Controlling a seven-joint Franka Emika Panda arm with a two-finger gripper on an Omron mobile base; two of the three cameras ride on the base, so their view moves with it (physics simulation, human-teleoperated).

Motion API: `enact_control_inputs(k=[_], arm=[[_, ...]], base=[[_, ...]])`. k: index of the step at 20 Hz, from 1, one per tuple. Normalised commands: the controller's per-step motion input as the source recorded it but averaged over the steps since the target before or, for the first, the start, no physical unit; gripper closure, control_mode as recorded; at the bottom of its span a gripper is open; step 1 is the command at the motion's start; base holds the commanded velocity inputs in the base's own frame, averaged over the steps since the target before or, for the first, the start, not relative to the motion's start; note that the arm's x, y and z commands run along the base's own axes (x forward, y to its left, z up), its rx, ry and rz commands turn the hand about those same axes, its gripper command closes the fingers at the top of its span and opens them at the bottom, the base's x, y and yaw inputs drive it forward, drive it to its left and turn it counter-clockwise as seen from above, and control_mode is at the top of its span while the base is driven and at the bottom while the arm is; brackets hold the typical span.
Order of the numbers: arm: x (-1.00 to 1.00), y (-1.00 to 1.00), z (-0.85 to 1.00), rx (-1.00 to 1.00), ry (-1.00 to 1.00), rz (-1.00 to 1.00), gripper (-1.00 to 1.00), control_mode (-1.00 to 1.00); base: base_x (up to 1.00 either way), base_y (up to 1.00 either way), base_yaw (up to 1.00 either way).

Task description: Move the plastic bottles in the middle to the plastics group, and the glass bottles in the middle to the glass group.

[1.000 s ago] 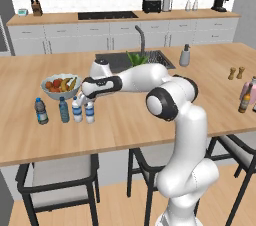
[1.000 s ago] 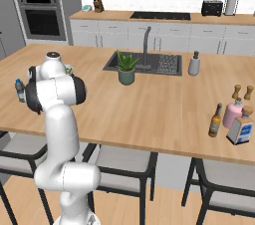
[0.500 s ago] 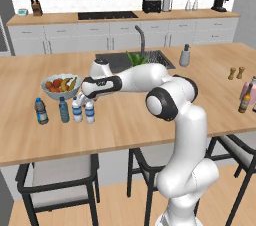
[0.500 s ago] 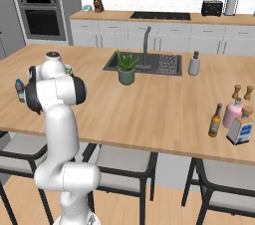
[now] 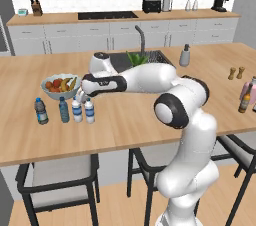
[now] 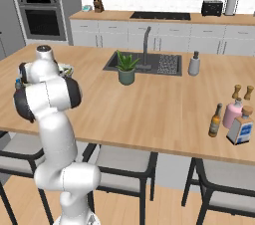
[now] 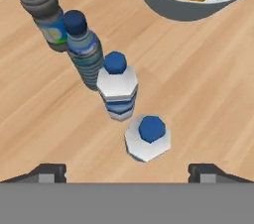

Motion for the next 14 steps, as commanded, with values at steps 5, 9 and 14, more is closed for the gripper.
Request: enact_control_inputs(k=[5, 9, 14], arm=[[-0.93, -0.50, 0.11, 0.04, -0.06, -0.12, -1.00, -1.00], [-0.48, -0.73, 0.00, 0.07, 0.00, -0.20, -1.00, -1.00], [-0.44, -0.68, 0.00, 0.06, 0.00, -0.23, -1.00, -1.00]], base=[[0.00, 0.00, 0.00], [0.00, 0.00, 0.00], [0.00, 0.00, 0.00]])
